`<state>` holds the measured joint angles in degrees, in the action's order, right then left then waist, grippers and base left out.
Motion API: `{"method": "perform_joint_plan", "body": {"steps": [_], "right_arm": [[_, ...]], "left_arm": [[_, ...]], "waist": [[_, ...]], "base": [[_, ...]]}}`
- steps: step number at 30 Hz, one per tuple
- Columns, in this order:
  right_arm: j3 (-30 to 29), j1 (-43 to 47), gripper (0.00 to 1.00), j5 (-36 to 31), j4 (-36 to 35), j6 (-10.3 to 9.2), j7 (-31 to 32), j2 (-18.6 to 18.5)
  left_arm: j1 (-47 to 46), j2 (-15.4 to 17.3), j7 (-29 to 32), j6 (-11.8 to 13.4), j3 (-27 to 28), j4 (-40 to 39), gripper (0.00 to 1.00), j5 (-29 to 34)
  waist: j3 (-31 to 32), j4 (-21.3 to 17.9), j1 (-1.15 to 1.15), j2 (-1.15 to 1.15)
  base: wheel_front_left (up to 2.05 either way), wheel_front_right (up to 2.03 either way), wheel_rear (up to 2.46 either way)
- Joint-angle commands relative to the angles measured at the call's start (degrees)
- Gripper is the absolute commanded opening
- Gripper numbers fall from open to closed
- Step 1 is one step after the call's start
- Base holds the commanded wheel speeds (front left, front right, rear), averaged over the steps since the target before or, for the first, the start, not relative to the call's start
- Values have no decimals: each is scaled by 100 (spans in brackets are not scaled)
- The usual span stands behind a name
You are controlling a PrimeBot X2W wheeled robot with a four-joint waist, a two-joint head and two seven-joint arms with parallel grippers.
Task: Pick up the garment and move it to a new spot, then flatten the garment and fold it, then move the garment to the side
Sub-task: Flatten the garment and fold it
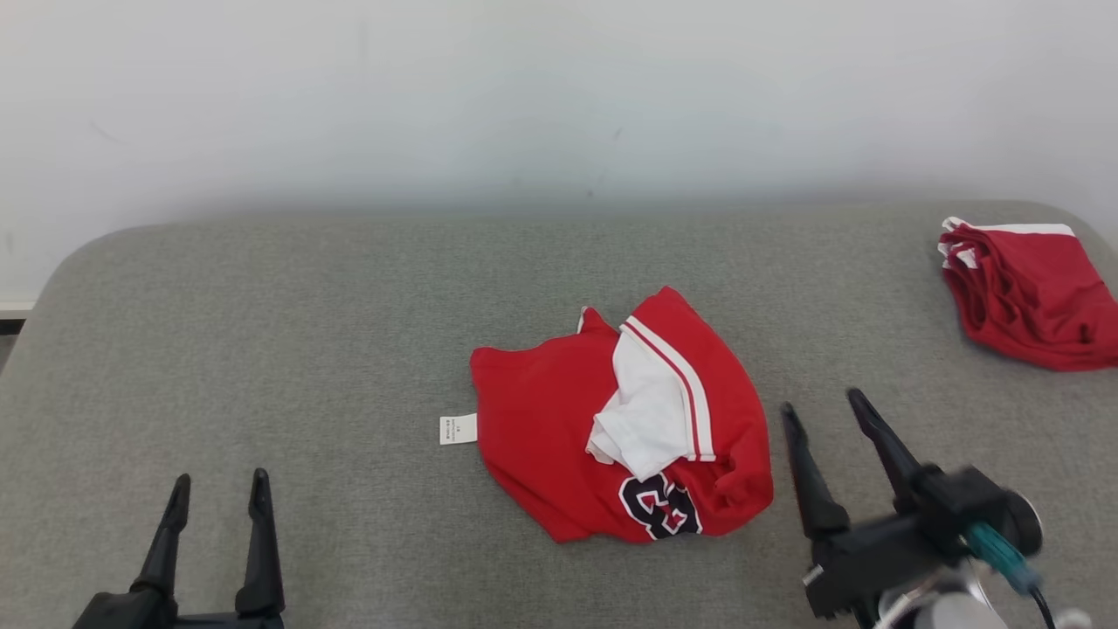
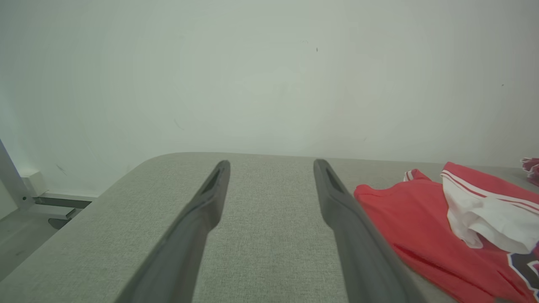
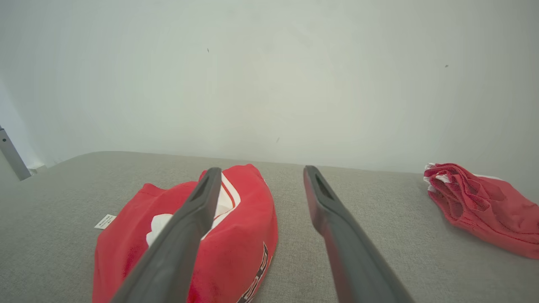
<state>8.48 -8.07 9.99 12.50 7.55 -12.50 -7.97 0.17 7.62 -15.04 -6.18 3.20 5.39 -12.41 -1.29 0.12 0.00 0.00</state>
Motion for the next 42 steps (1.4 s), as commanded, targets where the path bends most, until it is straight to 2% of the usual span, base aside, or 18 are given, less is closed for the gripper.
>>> {"method": "perform_joint_plan", "body": {"steps": [1,6,14,25,26,27,28,32,35,42], "right_arm": [[146,-163,100,18,41,-15,103,-87],[828,-834,100,184,274,-16,743,-303],[1871,-1821,100,574,1068,-16,1699,-612],[2766,-2603,100,1032,2791,-16,2897,-702],[2822,-2648,48,1091,2877,-16,2952,-673],[2868,-2696,20,1127,2942,-16,2938,-678],[2888,-2739,0,1159,2984,-16,2844,-707],[2801,-2800,0,1194,3043,-16,2392,-748],[2645,-2866,0,1160,3023,-16,1785,-782],[1852,-2504,0,1009,2787,-16,444,-931]], "left_arm": [[-47,-41,-18,-29,-4,30,100,57],[-106,-145,-18,-81,-59,101,100,123],[-285,-262,-19,-131,-215,211,100,118],[-420,-316,-18,-130,-375,401,100,23],[-429,-315,-18,-130,-382,406,100,19],[-440,-313,-18,-130,-393,413,100,29],[-451,-310,-18,-131,-397,418,100,19],[-440,-304,-18,-130,-364,418,100,0],[-373,-307,-18,-125,-323,439,100,13],[-236,-306,-18,-125,-263,418,100,50]], "waist": [[32,73,0,0],[60,284,0,0],[-41,713,0,0],[-167,1058,0,0],[-171,1069,0,0],[-177,1079,0,0],[-184,1085,0,0],[-186,1049,0,0],[-141,948,0,0],[-11,603,0,0]], "base": [[0,0,0],[0,0,0],[0,0,0],[0,0,0],[0,0,0],[0,0,0],[0,0,0],[0,0,0],[0,0,0],[0,0,0]]}}
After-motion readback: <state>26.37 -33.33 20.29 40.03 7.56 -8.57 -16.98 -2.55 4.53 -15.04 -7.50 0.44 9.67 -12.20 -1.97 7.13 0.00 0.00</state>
